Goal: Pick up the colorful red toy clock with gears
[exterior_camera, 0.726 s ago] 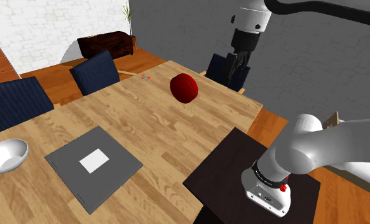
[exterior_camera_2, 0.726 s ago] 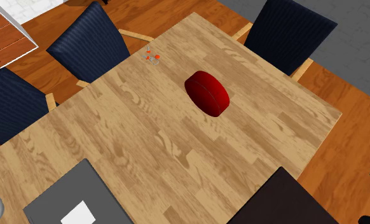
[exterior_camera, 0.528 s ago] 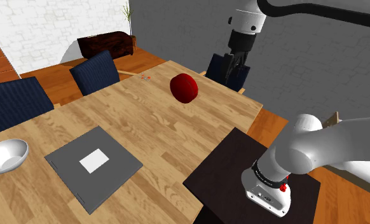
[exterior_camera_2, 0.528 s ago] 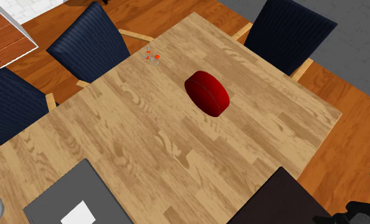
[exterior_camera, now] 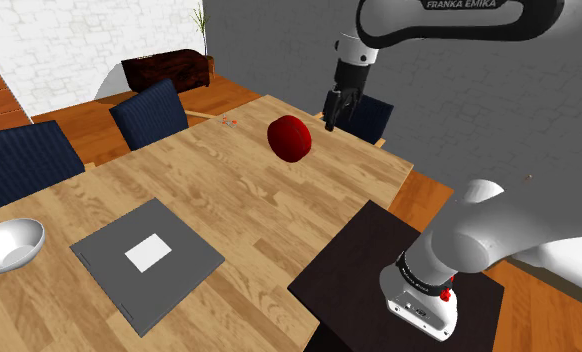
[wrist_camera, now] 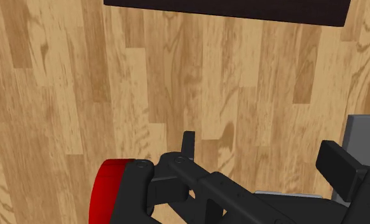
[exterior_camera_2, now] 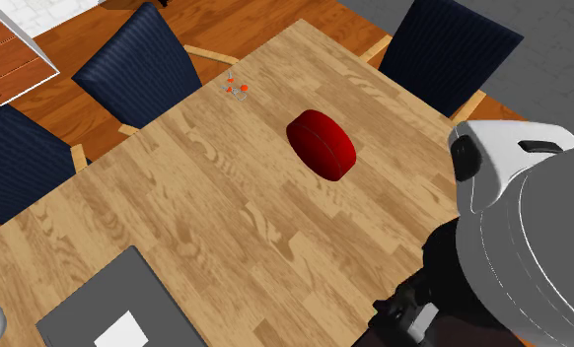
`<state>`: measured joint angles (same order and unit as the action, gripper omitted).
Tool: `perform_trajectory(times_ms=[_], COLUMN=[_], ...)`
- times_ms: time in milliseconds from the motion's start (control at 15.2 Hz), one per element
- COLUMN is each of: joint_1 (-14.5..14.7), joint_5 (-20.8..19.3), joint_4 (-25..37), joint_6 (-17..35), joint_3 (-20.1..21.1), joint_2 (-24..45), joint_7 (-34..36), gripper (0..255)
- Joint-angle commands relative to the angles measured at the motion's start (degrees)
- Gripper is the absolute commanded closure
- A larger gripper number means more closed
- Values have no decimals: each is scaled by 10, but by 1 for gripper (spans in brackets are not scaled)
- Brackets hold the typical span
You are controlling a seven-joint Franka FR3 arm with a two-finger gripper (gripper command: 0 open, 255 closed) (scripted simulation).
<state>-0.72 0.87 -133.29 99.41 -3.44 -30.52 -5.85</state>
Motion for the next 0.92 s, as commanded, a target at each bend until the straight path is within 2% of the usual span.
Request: perform_trajectory(times_ms=[0,396,858], joint_1=[-4,-13,-25], joint_5=[-6,-16,-13], joint_4=[9,59,150], joint_6=[31,105,165], joint_3=[-9,-31,-51], joint_2=[38,155,299], joint_7=[-12,-44,-80], gripper=[0,0,0])
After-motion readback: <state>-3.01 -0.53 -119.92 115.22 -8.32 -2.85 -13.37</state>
